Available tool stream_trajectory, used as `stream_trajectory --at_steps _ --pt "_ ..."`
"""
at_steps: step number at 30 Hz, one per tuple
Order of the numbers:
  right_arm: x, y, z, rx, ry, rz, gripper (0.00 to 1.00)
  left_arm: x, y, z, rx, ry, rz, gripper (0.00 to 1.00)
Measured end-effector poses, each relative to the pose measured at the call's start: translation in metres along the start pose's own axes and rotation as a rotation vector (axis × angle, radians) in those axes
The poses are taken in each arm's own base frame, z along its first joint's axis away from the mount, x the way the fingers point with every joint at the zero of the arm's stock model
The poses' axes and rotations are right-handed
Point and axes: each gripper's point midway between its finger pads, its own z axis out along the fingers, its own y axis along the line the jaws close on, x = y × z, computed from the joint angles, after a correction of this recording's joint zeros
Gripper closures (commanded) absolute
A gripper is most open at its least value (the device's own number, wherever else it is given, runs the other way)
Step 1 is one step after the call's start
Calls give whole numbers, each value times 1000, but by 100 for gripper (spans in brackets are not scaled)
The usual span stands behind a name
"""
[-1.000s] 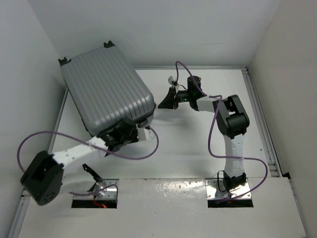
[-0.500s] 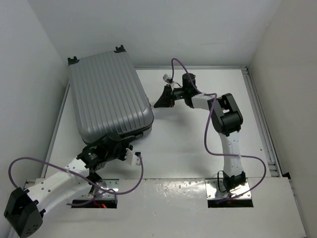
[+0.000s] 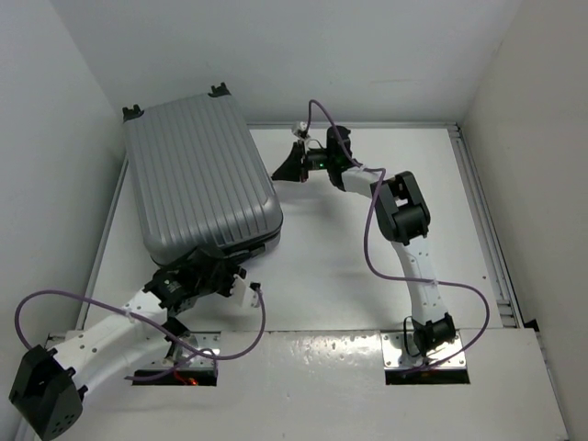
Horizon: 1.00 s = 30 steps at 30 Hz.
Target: Pack the luggage
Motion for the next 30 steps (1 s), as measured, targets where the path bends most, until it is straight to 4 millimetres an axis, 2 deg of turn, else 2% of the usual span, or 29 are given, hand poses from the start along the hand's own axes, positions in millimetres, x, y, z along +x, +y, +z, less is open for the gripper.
stream_trajectory --at_steps 2,3,5,6,7,8,9,12,13,16,17,18,19,20,21,24,25,27,29,30 --pt "0 -4 0 21 -4 -1 98 0 4 1 -6 3 -15 100" --pt "-1 -6 0 33 -6 -1 87 0 6 1 -11 3 -25 100" --pt "-2 -13 0 82 -17 -7 63 -1 10 2 -17 6 -50 71" --pt "-1 -18 -2 119 -23 -5 55 -1 11 2 -16 9 -69 54" --pt "0 -24 -5 173 -32 -2 47 -1 14 2 -17 14 -85 31" --pt "3 -29 -11 217 -37 8 41 -1 12 2 0 15 -104 24" --pt "6 -29 -19 258 -39 23 35 -4 11 2 22 12 -140 21" --pt "9 -19 -49 345 -38 72 34 -15 25 0 40 -7 -212 19" --pt "5 -13 -61 370 -43 83 32 -23 39 -4 25 -26 -239 18" --pt "-27 11 -95 433 -77 64 31 -54 107 -27 -128 -123 -290 15" --pt "-43 20 -107 449 -95 43 30 -64 131 -39 -191 -157 -306 8" --pt "-61 29 -118 466 -115 11 30 -75 160 -55 -274 -195 -324 1" --pt "-73 34 -125 475 -127 -14 29 -83 183 -71 -338 -224 -344 1" --pt "-94 46 -137 494 -148 -57 28 -94 214 -96 -432 -266 -386 1" --pt "-108 55 -148 511 -160 -80 26 -98 225 -105 -464 -282 -402 1" --pt "-132 79 -173 565 -157 -84 18 -110 281 -148 -588 -316 -544 1" --pt "-136 84 -181 594 -145 -71 12 -110 296 -156 -616 -314 -596 1" --pt "-136 90 -193 648 -107 -17 8 -98 320 -161 -645 -274 -722 1" --pt "-127 95 -205 706 -55 52 3 -75 328 -149 -653 -208 -838 1" --pt "-119 99 -211 734 -23 83 1 -59 321 -135 -628 -160 -896 1"
